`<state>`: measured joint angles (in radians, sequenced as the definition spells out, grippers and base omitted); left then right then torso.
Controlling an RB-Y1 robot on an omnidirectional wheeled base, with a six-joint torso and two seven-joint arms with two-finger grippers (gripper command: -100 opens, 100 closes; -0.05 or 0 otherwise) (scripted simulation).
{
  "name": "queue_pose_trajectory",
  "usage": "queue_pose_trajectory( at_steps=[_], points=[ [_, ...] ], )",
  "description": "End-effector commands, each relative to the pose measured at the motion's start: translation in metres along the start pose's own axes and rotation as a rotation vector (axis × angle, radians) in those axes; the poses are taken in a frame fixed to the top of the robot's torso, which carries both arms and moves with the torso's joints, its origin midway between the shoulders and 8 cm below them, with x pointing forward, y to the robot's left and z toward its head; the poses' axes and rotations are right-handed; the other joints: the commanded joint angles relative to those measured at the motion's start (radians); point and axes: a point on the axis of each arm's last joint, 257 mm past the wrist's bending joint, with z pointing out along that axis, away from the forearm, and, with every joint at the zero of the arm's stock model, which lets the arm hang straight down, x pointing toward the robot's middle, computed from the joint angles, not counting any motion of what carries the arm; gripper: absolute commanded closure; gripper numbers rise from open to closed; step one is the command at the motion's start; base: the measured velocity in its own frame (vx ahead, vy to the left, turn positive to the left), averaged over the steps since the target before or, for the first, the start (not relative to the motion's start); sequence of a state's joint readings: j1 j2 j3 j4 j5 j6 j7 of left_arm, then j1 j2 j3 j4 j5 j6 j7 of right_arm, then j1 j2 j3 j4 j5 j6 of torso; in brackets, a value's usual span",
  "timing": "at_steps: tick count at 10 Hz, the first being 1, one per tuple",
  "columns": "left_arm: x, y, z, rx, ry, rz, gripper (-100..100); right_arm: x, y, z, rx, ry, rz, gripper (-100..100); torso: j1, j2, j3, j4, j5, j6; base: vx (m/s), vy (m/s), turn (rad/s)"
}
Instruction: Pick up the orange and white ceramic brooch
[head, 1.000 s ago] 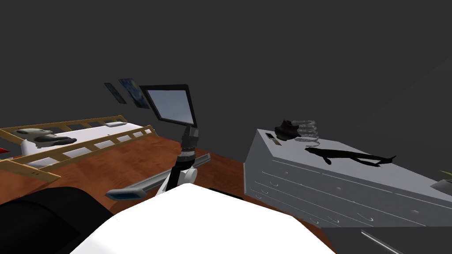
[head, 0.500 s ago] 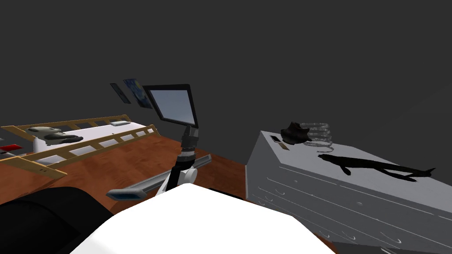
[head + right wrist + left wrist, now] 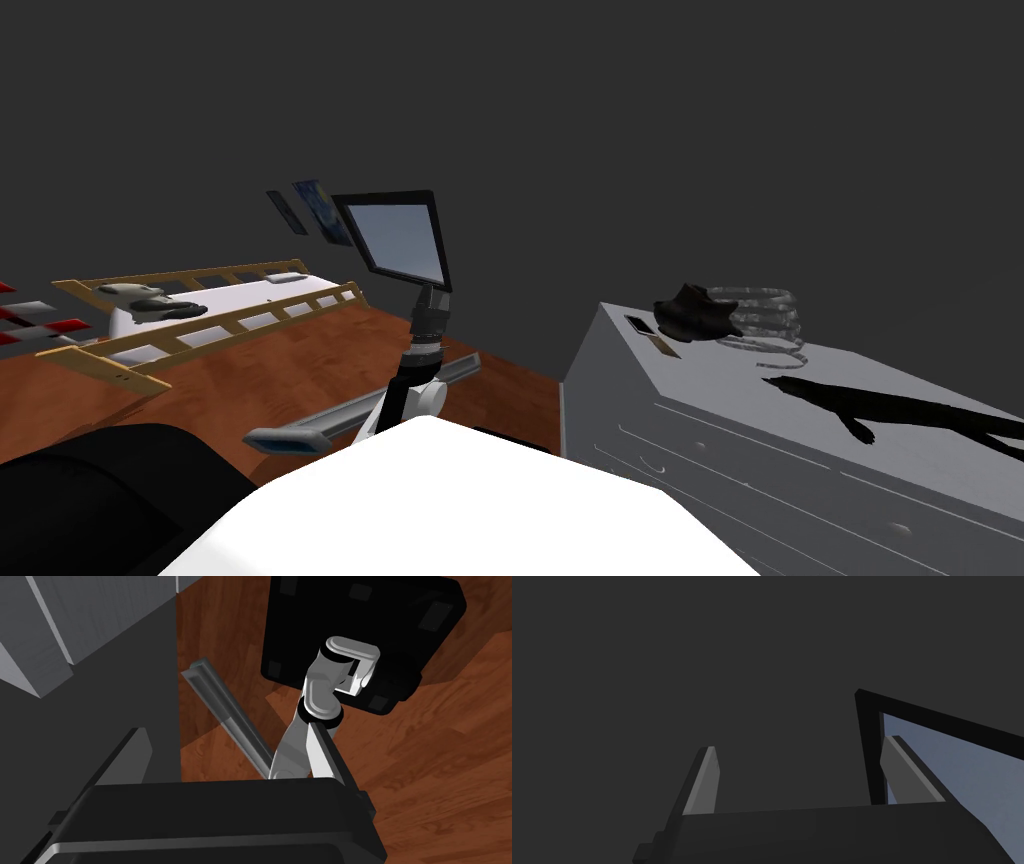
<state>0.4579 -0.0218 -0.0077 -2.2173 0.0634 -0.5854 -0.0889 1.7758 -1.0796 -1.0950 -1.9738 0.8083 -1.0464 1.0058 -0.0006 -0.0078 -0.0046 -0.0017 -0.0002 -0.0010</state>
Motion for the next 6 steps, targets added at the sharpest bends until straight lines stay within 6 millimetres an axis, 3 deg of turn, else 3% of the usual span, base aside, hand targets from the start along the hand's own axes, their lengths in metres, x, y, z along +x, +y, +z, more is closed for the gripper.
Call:
queue_pose_trajectory(
  at_steps=[1,6],
  points=[
    [0.000,0.000,0.000,0.000,0.000,0.000,0,0.006,-0.003,-0.006,-0.028,0.018,-0.069,-100,0.000,0.000,0.000,0.000,0.000,0.000,0.091,-0.001,0.050],
    [0.000,0.000,0.000,0.000,0.000,0.000,0,0.033,-0.008,-0.019,-0.197,0.061,-0.340,-100,-0.001,-0.001,-0.001,0.000,0.000,0.001,0.120,-0.007,0.079]
  ],
)
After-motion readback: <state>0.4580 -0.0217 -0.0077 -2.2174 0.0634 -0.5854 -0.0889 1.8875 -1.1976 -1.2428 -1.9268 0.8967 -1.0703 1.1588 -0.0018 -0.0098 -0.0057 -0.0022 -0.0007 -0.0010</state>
